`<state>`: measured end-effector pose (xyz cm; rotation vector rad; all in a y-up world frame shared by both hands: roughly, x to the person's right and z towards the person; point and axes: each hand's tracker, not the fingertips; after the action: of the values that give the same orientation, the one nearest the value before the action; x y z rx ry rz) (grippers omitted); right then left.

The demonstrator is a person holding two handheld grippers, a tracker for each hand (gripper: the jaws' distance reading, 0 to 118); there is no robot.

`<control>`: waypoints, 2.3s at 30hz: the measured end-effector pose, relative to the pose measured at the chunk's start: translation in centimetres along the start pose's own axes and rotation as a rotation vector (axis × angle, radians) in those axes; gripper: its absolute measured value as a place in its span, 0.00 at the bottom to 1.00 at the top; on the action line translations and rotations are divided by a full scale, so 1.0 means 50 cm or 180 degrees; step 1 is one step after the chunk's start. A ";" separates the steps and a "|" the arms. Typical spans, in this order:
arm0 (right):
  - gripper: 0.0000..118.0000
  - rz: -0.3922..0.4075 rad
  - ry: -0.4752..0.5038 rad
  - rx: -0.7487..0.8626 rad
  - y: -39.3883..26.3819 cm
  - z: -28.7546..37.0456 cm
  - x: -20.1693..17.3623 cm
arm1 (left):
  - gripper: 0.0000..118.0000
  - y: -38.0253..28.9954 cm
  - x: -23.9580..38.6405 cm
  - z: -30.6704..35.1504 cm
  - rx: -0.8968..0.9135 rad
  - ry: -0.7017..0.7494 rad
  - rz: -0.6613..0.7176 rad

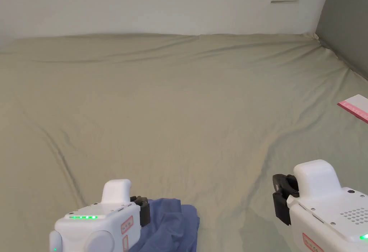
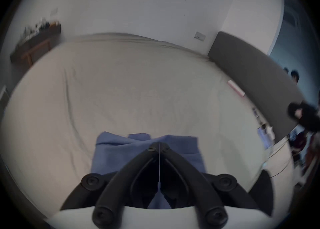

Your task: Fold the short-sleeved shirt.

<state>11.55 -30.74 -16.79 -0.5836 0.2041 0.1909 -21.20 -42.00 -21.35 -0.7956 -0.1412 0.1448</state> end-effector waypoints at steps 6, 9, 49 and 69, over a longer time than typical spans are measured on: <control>0.01 -0.0022 -0.0033 -0.0006 -0.010 0.008 0.013 | 0.00 -0.097 0.075 -0.082 -0.0335 0.0008 -0.0529; 0.01 -0.0036 -0.0068 -0.0007 -0.017 0.017 0.016 | 0.00 -0.142 0.130 -0.095 -0.0289 -0.0008 -0.0707; 0.01 0.0516 0.1424 -0.1493 -0.172 -0.340 -0.254 | 0.78 -0.067 -0.320 -0.018 -0.0576 -0.0934 0.1292; 0.01 0.0564 0.1410 -0.1424 -0.186 -0.353 -0.259 | 0.23 -0.118 -0.292 -0.178 -0.1187 -0.2019 0.2241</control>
<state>-1.13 -49.81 -23.14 -1.0524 0.6545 0.2805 -33.50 -54.94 -24.30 -1.1265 -0.4937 1.0648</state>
